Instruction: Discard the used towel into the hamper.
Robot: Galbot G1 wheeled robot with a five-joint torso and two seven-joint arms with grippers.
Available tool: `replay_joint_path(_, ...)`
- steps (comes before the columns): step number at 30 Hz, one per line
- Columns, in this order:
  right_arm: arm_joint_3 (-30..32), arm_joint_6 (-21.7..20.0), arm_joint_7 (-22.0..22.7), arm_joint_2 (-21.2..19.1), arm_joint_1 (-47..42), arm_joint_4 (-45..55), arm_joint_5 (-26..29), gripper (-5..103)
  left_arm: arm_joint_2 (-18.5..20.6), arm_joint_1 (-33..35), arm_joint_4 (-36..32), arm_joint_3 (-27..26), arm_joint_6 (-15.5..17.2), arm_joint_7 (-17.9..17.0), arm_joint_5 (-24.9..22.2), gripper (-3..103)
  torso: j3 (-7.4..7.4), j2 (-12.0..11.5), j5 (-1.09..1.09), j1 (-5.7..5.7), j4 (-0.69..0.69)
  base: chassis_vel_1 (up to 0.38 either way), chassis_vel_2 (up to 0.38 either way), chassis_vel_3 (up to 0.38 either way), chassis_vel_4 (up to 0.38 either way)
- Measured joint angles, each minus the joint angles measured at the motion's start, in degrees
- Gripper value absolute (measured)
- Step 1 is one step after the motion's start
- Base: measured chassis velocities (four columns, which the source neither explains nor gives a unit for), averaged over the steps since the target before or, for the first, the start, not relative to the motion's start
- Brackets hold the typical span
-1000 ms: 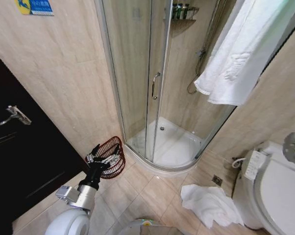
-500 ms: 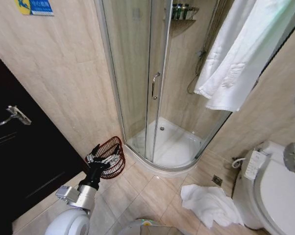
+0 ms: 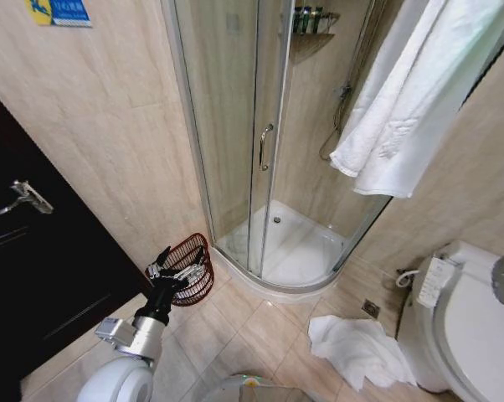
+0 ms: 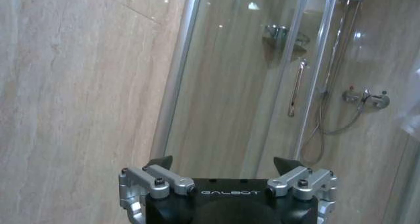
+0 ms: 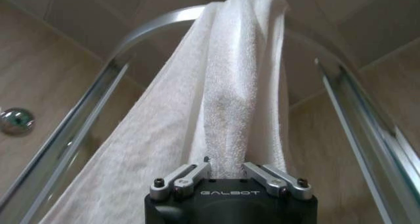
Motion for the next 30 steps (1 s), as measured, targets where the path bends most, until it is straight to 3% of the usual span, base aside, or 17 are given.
replay_joint_path(12, 6.81, 1.07, -2.63, -6.43, -13.19, 9.67, 2.75, 7, -0.01, 0.0, 0.0, 0.0, 0.0, 0.0, 0.0, 100, 0.0, 0.0, 0.0, 0.0, -0.01, 0.0, 0.0, 0.0, 0.0)
replay_joint_path(20, 19.15, 2.87, -3.93, -11.26, -32.45, 20.64, 2.95, 7, 0.01, 0.0, 0.0, 0.0, 0.0, 0.0, 0.0, 100, 0.0, -0.01, 0.02, 0.0, 0.0, 0.0, 0.0, 0.0, 0.0)
replay_joint_path(25, 22.69, 4.91, -4.58, -12.61, -41.31, 24.59, 2.96, 7, 0.0, 0.0, 0.0, 0.0, 0.0, 0.0, 0.0, 100, 0.0, -0.01, 0.02, 0.0, -0.01, 0.0, 0.0, 0.0, 0.0)
replay_joint_path(30, 24.26, 6.1, -4.83, -12.41, -44.53, 27.12, 2.79, 7, 0.0, 0.0, 0.0, 0.0, 0.0, 0.0, 0.0, 100, 0.01, -0.01, -0.02, 0.0, 0.01, 0.0, 0.0, 0.0, 0.0)
